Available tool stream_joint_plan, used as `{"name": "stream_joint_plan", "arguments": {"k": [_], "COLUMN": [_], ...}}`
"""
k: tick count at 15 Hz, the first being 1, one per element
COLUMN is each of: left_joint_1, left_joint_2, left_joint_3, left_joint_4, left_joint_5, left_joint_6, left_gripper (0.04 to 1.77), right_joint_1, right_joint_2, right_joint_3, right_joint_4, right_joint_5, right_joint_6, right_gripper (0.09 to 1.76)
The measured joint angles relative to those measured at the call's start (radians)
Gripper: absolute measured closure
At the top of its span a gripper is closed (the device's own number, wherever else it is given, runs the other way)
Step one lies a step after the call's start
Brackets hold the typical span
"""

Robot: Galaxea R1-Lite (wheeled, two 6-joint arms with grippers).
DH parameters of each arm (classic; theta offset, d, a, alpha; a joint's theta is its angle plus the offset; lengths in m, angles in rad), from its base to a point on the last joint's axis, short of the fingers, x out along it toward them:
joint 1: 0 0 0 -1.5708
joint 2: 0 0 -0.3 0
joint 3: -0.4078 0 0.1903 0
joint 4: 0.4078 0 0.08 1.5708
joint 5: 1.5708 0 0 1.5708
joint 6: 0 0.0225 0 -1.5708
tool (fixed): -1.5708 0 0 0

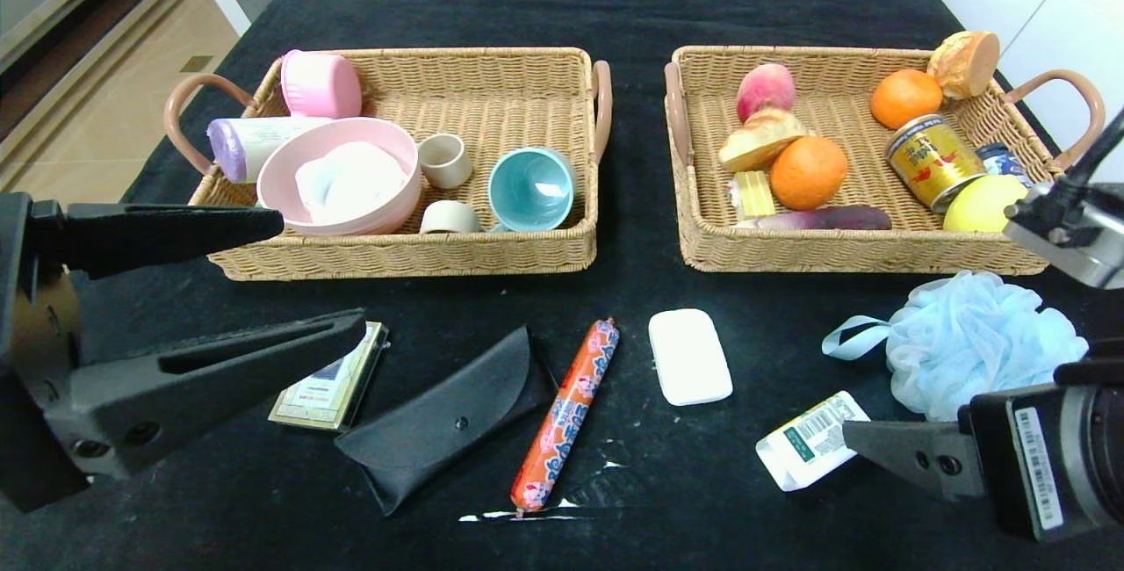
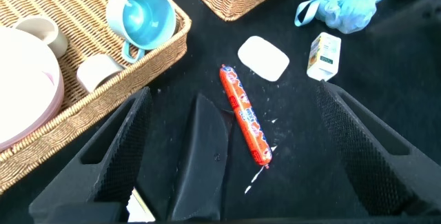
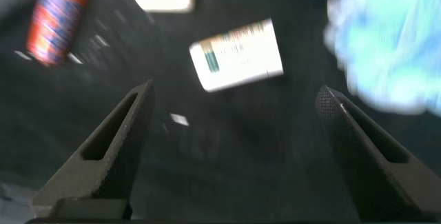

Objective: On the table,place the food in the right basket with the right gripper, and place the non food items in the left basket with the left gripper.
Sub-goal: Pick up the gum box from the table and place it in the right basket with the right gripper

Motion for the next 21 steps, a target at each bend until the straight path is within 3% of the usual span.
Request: {"name": "stream_joint_plan", "arguments": {"k": [5,9,13,18,21], "left_joint_1": [0.000,0.000,0.001,0.000,0.000], "left_joint_2": [0.008,0.013,0.016,0.018,0.018], "left_joint_3": [0.006,0.008,0.012,0.013,0.013], "left_joint_4": [0.000,0.000,-0.002,-0.002,-0.003], "left_joint_5": [-0.001,-0.001,-0.001,-0.003,-0.002], "left_joint_6": [0.000,0.001,0.000,0.001,0.001], "left_gripper": [0.09,0.09,0.09,0.09,0.09], "right_joint_1": [0.009,-0.022,-0.078,-0.157,-0.204], "right_joint_2": [0.069,0.147,0.192,0.233,0.265], "right_joint_3": [-0.042,-0.071,-0.140,-0.193,-0.200], "right_joint_4": [0.120,0.124,0.122,0.121,0.119], "right_joint_5": [0.012,0.031,0.151,0.166,0.222], "right_joint_6": [0.292,0.442,0.491,0.517,0.519], "right_gripper": [0.15,0.15,0.15,0.15,0.15]}}
